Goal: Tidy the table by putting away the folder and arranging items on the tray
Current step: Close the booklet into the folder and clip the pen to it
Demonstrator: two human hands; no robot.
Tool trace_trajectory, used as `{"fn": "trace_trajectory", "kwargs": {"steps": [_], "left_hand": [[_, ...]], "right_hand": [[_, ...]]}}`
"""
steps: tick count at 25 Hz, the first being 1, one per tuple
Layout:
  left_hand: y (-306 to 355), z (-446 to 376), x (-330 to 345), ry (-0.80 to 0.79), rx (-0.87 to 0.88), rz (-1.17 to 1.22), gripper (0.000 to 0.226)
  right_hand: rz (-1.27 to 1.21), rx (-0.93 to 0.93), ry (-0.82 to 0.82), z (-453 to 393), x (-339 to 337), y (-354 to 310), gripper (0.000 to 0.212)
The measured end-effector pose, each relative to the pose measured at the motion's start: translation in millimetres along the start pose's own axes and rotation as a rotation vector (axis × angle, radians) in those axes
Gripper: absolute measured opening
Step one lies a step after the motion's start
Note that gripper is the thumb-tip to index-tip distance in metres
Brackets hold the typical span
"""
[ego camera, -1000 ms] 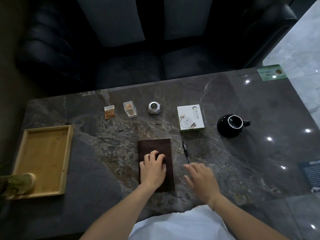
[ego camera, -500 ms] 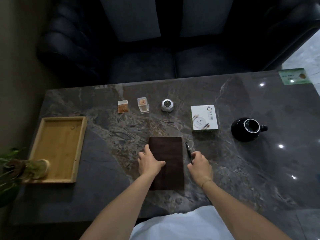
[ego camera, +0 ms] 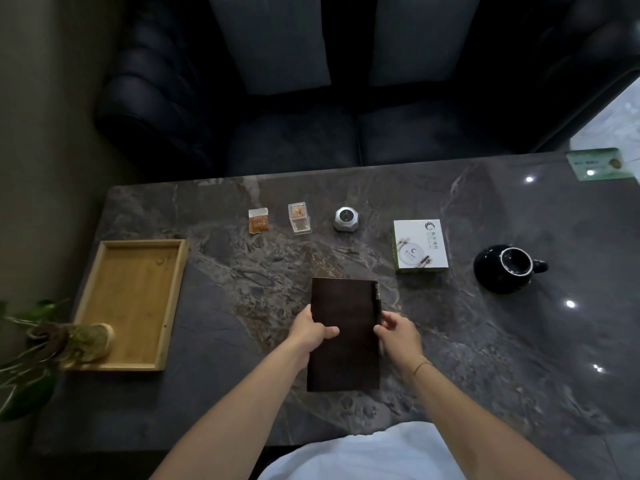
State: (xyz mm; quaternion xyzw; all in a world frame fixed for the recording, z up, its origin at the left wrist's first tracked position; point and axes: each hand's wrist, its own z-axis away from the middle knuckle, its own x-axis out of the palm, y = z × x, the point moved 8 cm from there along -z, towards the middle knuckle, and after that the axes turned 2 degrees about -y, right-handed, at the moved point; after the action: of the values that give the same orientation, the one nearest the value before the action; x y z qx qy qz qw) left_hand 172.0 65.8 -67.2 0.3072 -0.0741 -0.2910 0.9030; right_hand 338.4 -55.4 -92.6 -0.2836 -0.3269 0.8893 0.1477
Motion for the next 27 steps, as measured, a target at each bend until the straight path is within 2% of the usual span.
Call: {"fn": "trace_trajectory", "kwargs": {"steps": [3, 7, 12, 14, 16, 18, 22, 27], "left_hand": [[10, 14, -2, -0.103, 0.114, 0.029, 0.054], [35, 32, -17, -0.098, 0.314, 0.024, 0.051], [63, 50, -23, -0.044, 0.532, -0.127, 0.035], [67, 52, -23, -0.029, 0.565, -0.186, 0.038], [67, 53, -24, -0.010, 0.580, -0.214, 0.039], [64, 52, -24, -0.003, 0.585, -0.212, 0.037], [59, 45, -26, -0.011, 0.575, -0.240, 0.039], [51, 36, -29, -0.033, 0.569, -0.278, 0.040]], "right_hand": [[-0.229, -0.062, -0.103, 7, -4, -5, 0.024], [-0.325, -0.271, -0.171, 23, -23, -38, 0.024], [-0.235, -0.487, -0.040, 44, -40, -66, 0.036], [-0.186, -0.554, 0.026, 51, -43, -70, 0.041], [-0.114, -0.594, 0.076, 56, -43, -71, 0.037], [-0.086, -0.576, 0.093, 59, -44, -68, 0.034], [-0.128, -0.565, 0.123, 69, -53, -66, 0.045], [-0.129, -0.565, 0.095, 78, -70, -74, 0.028]]}}
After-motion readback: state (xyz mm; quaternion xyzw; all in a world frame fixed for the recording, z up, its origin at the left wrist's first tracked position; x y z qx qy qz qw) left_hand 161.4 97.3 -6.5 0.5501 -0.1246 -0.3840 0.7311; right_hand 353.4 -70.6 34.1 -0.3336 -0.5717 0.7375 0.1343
